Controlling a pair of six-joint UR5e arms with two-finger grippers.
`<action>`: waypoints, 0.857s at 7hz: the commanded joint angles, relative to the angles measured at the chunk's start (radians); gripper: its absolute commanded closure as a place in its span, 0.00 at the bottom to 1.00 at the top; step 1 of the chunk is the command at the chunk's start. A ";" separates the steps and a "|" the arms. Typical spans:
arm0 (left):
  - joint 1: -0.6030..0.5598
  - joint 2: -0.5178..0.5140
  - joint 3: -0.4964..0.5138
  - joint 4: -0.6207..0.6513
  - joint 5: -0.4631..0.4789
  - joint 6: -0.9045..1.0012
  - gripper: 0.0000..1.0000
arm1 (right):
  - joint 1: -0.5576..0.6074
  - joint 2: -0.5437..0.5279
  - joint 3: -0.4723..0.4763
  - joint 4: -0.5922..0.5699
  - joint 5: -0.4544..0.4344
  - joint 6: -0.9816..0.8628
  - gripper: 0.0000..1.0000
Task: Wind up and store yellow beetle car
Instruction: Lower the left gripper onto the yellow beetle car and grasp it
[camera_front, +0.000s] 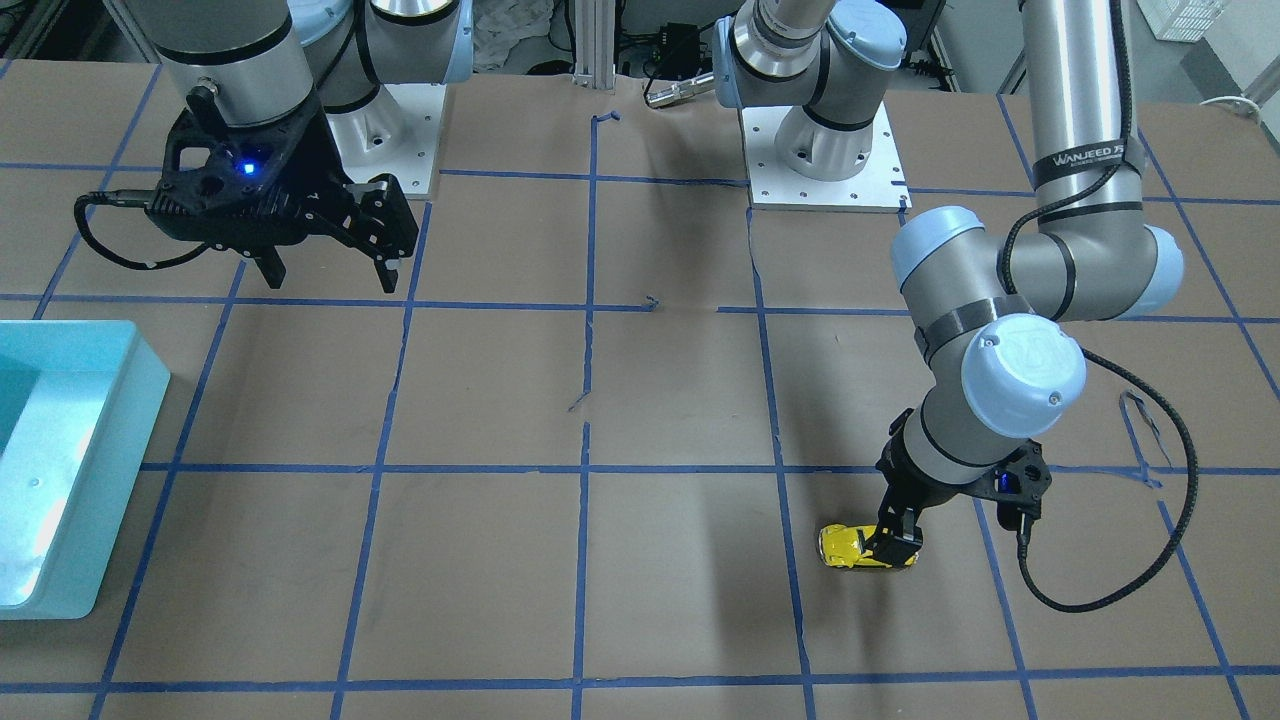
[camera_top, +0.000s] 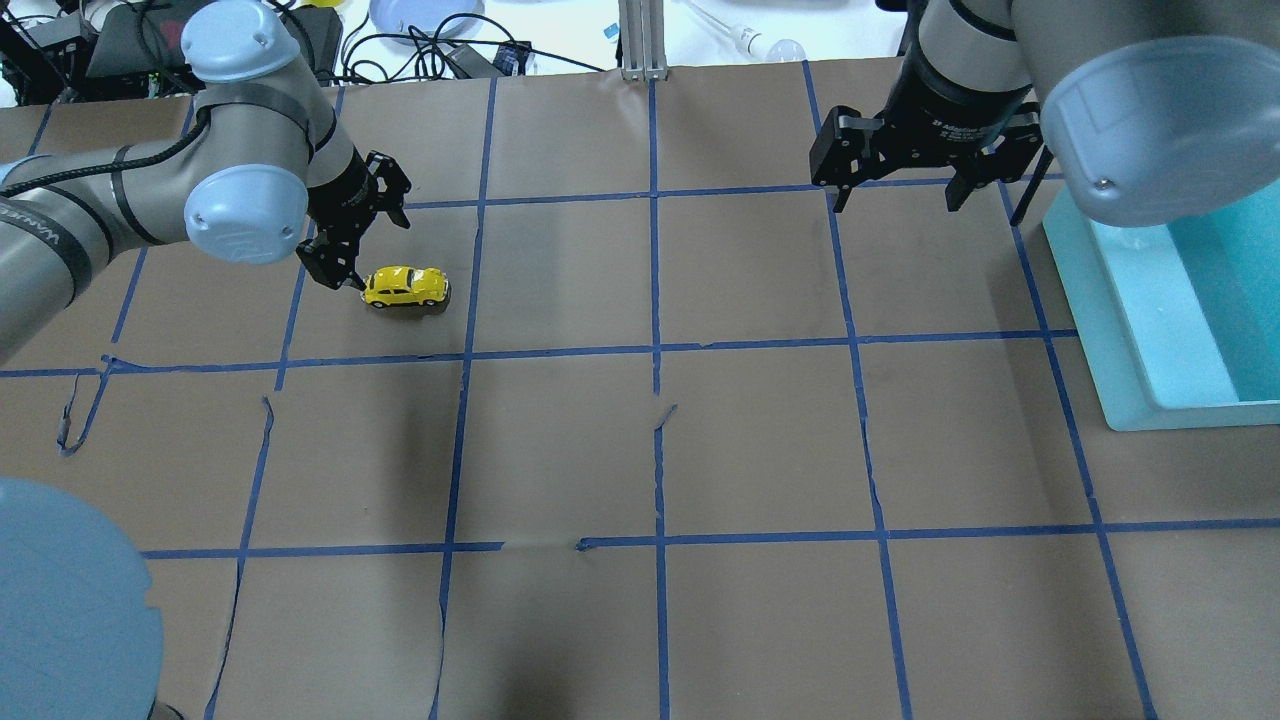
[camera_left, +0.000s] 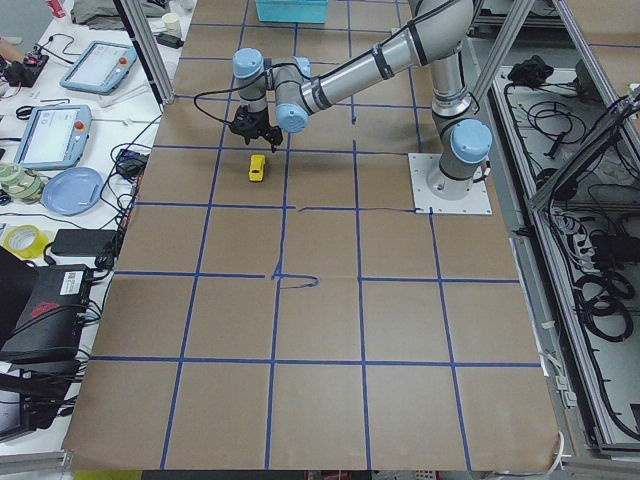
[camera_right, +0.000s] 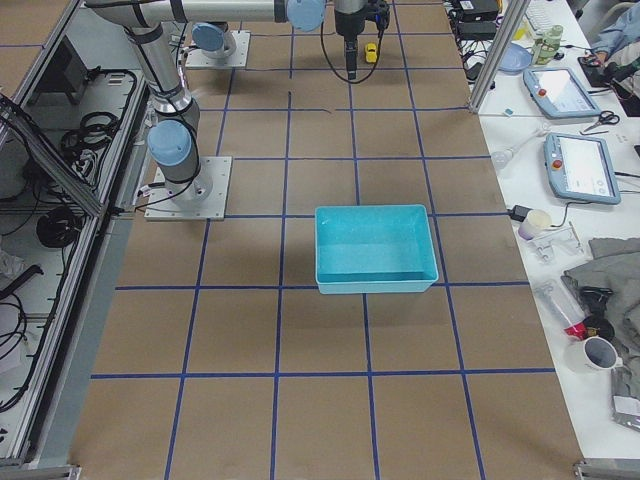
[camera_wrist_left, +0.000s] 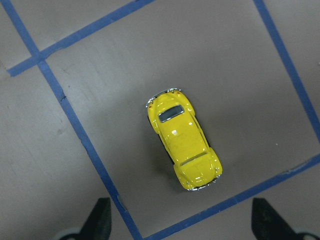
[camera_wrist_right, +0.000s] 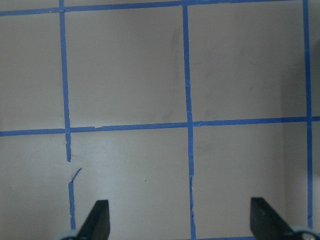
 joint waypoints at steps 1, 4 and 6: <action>0.013 -0.049 0.005 0.028 -0.005 -0.097 0.00 | 0.000 0.000 0.000 0.000 0.000 0.000 0.00; 0.020 -0.095 0.004 0.074 -0.005 -0.097 0.00 | 0.000 0.000 0.000 0.000 0.001 0.000 0.00; 0.020 -0.110 0.004 0.074 -0.004 -0.096 0.03 | 0.000 0.000 0.000 0.000 0.001 0.000 0.00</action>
